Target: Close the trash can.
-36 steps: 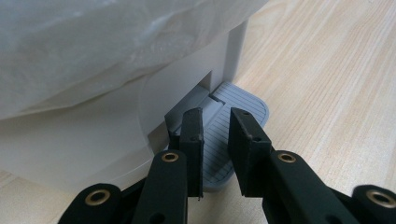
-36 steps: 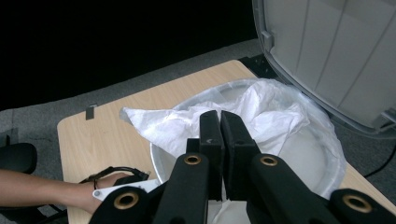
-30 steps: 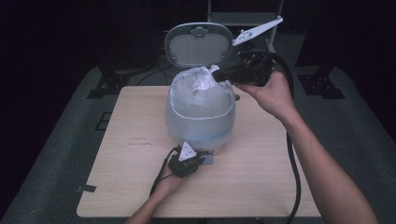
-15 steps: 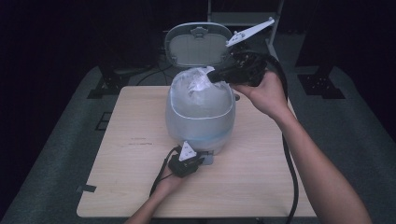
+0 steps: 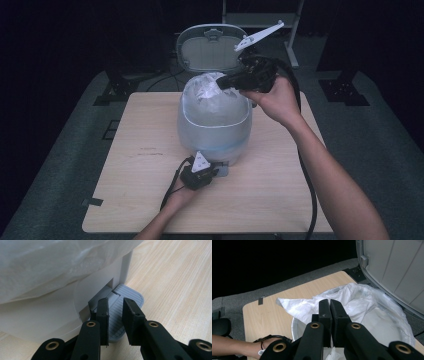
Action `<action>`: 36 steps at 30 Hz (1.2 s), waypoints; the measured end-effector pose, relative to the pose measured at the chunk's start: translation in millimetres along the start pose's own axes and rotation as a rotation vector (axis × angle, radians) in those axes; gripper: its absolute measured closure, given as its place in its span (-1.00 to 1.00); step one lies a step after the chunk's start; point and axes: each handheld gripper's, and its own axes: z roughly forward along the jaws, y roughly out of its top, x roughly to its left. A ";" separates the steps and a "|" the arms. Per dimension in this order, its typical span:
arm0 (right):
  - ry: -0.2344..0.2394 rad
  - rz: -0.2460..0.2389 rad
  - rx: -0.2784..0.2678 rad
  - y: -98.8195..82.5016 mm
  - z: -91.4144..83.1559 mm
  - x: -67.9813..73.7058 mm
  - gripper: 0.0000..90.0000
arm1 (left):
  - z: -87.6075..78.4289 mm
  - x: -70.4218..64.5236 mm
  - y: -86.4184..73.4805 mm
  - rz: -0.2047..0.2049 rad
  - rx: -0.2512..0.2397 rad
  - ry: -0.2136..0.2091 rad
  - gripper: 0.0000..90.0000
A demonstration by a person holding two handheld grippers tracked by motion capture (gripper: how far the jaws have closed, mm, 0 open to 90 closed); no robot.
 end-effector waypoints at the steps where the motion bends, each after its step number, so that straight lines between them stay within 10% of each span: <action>1: -0.001 -0.001 0.001 0.0 0.6 -0.3 0.94 | 0.0 -0.1 0.0 0.001 0.000 0.001 0.68; 36: -0.029 0.056 0.032 -10.6 38.8 -24.5 0.91 | -0.1 0.1 0.0 0.000 0.001 -0.002 0.68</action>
